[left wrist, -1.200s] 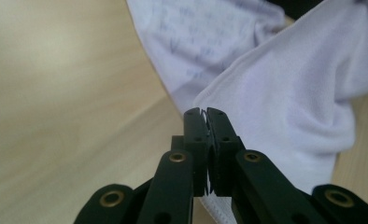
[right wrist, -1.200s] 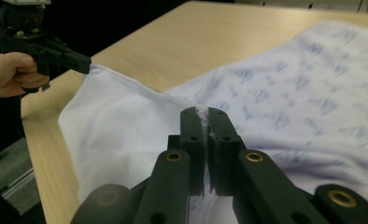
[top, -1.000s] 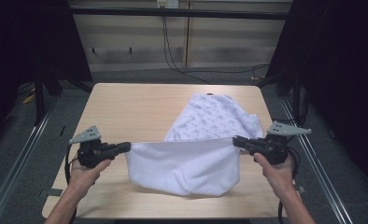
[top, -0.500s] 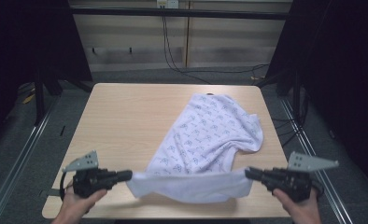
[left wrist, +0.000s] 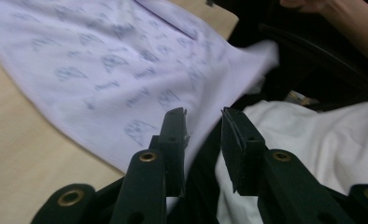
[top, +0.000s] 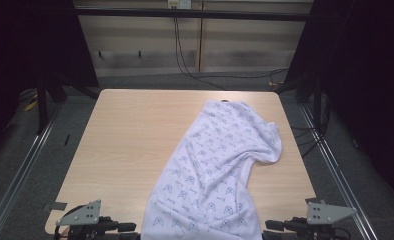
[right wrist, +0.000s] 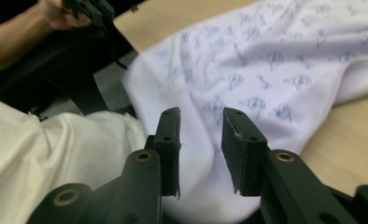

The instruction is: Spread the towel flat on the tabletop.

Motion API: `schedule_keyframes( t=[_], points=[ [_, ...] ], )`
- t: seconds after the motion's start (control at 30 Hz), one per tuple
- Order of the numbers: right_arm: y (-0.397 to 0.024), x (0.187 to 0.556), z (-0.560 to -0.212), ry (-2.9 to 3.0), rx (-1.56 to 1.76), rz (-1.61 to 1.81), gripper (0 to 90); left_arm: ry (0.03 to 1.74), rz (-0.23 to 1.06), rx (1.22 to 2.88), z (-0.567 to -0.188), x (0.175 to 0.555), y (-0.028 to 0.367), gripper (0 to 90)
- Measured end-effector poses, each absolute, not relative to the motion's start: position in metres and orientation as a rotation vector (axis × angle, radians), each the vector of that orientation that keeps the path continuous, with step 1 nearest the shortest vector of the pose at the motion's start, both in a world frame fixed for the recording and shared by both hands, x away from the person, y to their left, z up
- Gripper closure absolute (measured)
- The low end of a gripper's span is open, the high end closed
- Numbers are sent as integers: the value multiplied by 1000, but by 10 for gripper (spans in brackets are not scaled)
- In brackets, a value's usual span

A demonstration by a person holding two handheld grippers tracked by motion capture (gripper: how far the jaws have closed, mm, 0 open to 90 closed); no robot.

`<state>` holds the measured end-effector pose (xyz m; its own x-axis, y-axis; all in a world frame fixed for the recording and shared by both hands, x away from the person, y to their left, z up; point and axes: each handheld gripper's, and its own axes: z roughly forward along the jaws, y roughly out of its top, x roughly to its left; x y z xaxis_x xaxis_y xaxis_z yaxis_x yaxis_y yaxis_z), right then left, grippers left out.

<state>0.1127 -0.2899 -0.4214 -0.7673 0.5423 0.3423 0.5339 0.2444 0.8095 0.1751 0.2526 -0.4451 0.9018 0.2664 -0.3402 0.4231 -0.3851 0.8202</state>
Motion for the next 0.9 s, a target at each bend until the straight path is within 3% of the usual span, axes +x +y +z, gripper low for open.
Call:
schedule_keyframes(
  t=[0.1,0.17,0.4,0.6,0.67,0.73,0.77,0.9],
  points=[
    [-288,122,-422,2436,1096,1571,635,568,-95,2004,-448,199,247,692],
    [-284,137,-427,2399,1133,1509,624,605,-100,2000,-455,223,234,686],
    [-271,232,-458,2359,1307,1274,544,666,-59,2155,-485,315,163,759],
    [-264,262,-477,2395,1371,1177,541,670,17,2218,-499,338,130,738],
    [-262,263,-481,2402,1389,1141,555,670,36,2215,-503,338,129,806],
    [-260,261,-485,2429,1386,1132,697,660,55,2234,-502,335,133,834],
    [-260,256,-486,2424,1380,1149,846,679,55,2236,-501,330,141,857],
    [-266,245,-479,2398,1377,1194,886,691,87,2238,-500,316,154,878]
  ],
)
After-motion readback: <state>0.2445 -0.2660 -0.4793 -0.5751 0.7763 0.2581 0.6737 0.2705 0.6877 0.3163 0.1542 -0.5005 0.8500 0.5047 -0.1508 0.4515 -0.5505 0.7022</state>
